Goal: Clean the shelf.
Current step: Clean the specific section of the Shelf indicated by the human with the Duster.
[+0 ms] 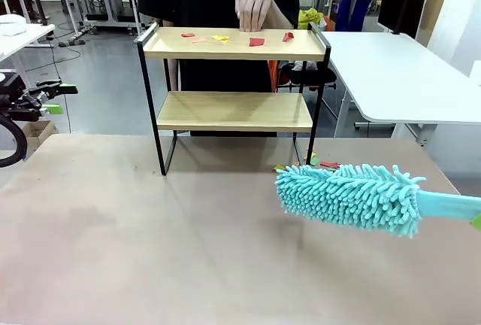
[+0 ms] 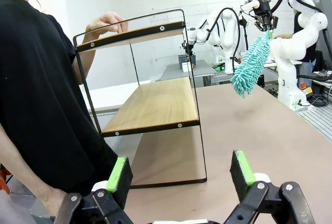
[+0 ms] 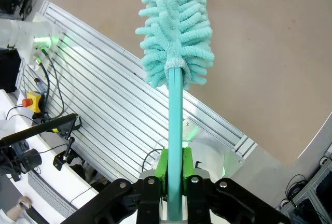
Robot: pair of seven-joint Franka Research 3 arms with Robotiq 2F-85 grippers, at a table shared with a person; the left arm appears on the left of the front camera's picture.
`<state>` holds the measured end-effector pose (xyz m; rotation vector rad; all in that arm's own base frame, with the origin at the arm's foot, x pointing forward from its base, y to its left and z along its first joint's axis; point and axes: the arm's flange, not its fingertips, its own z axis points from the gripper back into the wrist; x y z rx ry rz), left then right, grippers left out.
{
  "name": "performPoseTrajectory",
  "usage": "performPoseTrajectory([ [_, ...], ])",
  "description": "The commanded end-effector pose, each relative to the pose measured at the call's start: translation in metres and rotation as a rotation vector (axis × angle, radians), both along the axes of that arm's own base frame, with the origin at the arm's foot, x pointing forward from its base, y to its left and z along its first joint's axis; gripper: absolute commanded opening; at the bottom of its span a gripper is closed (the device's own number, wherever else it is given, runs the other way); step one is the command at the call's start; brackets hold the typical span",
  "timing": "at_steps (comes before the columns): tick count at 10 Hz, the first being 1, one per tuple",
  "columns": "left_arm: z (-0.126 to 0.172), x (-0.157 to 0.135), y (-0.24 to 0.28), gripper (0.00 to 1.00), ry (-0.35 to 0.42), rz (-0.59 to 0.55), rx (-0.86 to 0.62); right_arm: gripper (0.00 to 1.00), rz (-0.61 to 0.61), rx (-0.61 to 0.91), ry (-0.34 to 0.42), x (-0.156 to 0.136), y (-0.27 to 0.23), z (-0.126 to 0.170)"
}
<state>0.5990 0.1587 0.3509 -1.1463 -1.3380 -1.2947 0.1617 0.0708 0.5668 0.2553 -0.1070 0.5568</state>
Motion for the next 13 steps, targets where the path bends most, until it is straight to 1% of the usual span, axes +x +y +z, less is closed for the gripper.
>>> performPoseTrajectory([
  [1,0.002,-0.001,0.0,1.0,-0.012,-0.005,0.005,0.13,0.021,0.014,-0.004,-0.001,-0.001,0.002],
  [7,0.002,-0.001,0.0,1.0,-0.012,-0.005,0.005,0.13,0.021,0.014,-0.004,-0.001,-0.001,0.002],
  [8,0.002,-0.001,0.0,1.0,-0.012,-0.005,0.005,0.13,0.0,0.0,0.0,0.0,0.0,0.0],
  [9,0.002,-0.001,0.0,1.0,-0.012,-0.005,0.005,0.13,0.126,0.036,-0.013,-0.009,0.014,0.017],
  [10,0.002,-0.001,0.0,1.0,-0.012,-0.005,0.005,0.13,0.18,0.077,-0.021,-0.011,0.023,0.033],
  [12,0.002,-0.001,0.0,1.0,-0.012,-0.005,0.005,0.13,0.238,0.154,-0.005,-0.013,0.046,0.062],
  [13,0.002,-0.001,0.0,1.0,-0.012,-0.005,0.005,0.13,0.249,0.218,-0.001,-0.013,0.063,0.079],
])
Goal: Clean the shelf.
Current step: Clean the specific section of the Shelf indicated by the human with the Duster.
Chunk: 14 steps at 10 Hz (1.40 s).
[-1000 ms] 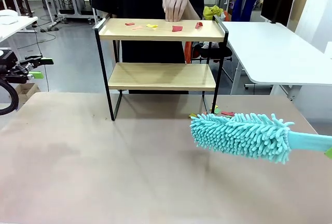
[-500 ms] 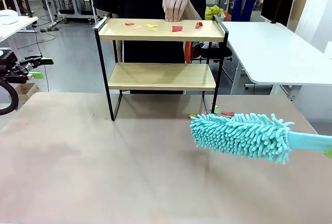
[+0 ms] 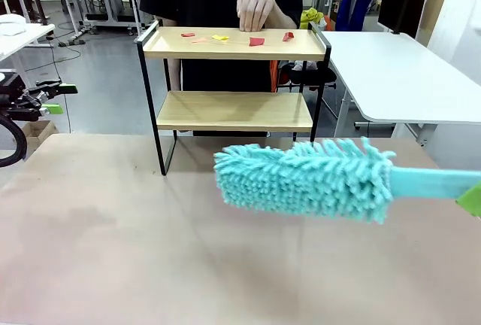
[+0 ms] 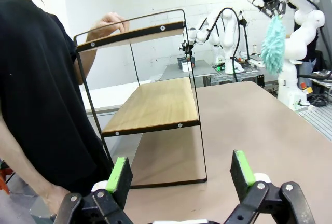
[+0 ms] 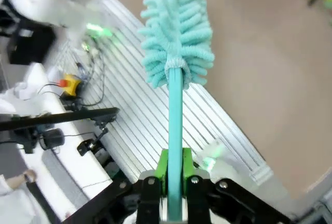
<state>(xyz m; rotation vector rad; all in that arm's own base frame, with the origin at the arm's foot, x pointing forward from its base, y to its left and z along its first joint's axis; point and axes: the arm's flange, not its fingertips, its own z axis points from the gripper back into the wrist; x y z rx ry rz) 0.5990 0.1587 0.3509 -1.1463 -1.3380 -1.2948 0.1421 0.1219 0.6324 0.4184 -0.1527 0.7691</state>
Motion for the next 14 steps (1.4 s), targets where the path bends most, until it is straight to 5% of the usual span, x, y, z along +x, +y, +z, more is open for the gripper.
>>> performPoseTrajectory([
  [1,0.002,-0.001,0.0,1.0,-0.012,-0.005,0.005,0.13,0.001,0.12,0.038,0.008,0.028,0.029],
  [6,0.002,-0.001,0.0,1.0,-0.012,-0.005,0.005,0.13,-0.207,0.4,-0.101,0.015,0.135,0.092],
  [9,0.002,-0.001,0.0,1.0,-0.012,-0.005,0.005,0.13,-0.396,0.493,-0.127,0.055,0.201,0.097],
  [13,0.002,-0.001,0.0,1.0,-0.012,-0.005,0.005,0.13,-0.591,0.547,-0.321,0.103,0.286,0.095],
  [14,0.002,-0.001,0.0,1.0,-0.012,-0.005,0.005,0.13,-0.633,0.54,-0.317,0.113,0.298,0.096],
])
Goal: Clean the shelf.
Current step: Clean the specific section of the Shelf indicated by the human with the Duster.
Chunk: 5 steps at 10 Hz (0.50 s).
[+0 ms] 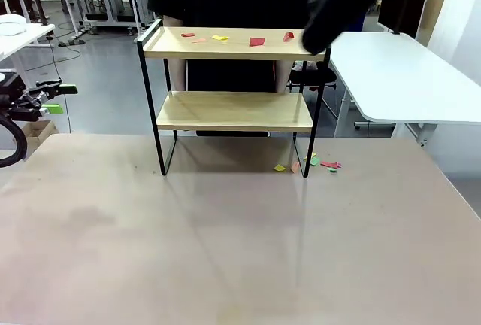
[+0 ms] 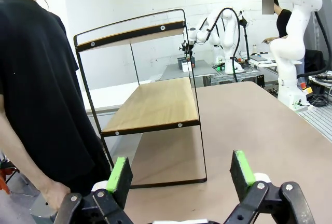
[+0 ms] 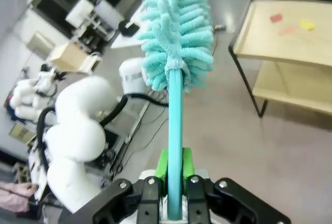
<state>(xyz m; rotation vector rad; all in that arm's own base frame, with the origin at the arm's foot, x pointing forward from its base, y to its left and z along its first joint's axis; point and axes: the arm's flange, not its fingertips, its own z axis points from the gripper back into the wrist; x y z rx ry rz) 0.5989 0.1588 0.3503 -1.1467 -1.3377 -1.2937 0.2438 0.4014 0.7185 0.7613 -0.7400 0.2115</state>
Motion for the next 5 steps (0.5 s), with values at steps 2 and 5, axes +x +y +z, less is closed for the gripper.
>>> performPoseTrajectory([
  [2,0.002,-0.001,0.0,1.0,-0.013,-0.005,0.006,0.13,0.0,0.0,0.0,0.0,0.0,0.0],
  [5,0.002,-0.001,0.0,1.0,-0.013,-0.005,0.006,0.13,0.0,0.0,0.0,0.0,0.0,0.0],
])
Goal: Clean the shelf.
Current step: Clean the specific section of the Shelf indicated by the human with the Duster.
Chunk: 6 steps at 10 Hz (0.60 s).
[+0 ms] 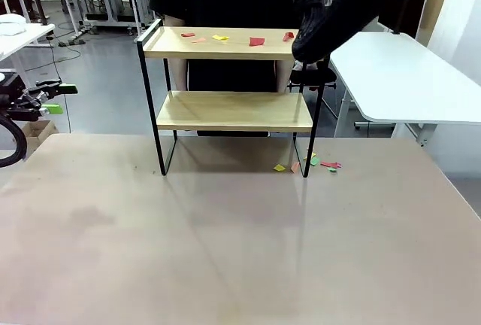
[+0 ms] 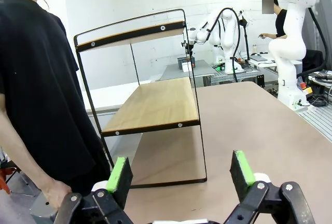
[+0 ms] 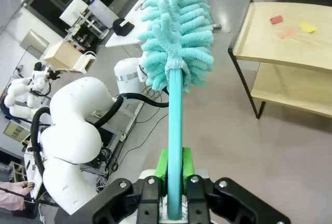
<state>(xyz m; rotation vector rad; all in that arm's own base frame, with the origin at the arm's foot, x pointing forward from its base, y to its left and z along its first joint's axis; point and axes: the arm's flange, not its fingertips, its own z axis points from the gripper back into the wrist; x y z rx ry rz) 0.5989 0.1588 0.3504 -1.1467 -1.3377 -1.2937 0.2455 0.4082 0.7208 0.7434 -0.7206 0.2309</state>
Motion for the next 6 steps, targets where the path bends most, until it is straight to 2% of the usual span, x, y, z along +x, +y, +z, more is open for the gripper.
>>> performPoseTrajectory([
  [1,0.002,-0.001,0.0,1.0,-0.013,-0.005,0.006,0.13,-0.012,-0.01,-0.002,0.004,0.002,-0.003],
  [2,0.002,-0.001,0.0,1.0,-0.013,-0.005,0.006,0.13,-0.08,-0.017,0.048,0.015,0.014,-0.004],
  [6,0.002,-0.001,0.0,1.0,-0.013,-0.005,0.006,0.13,-0.199,-0.071,0.101,0.058,0.055,-0.008],
])
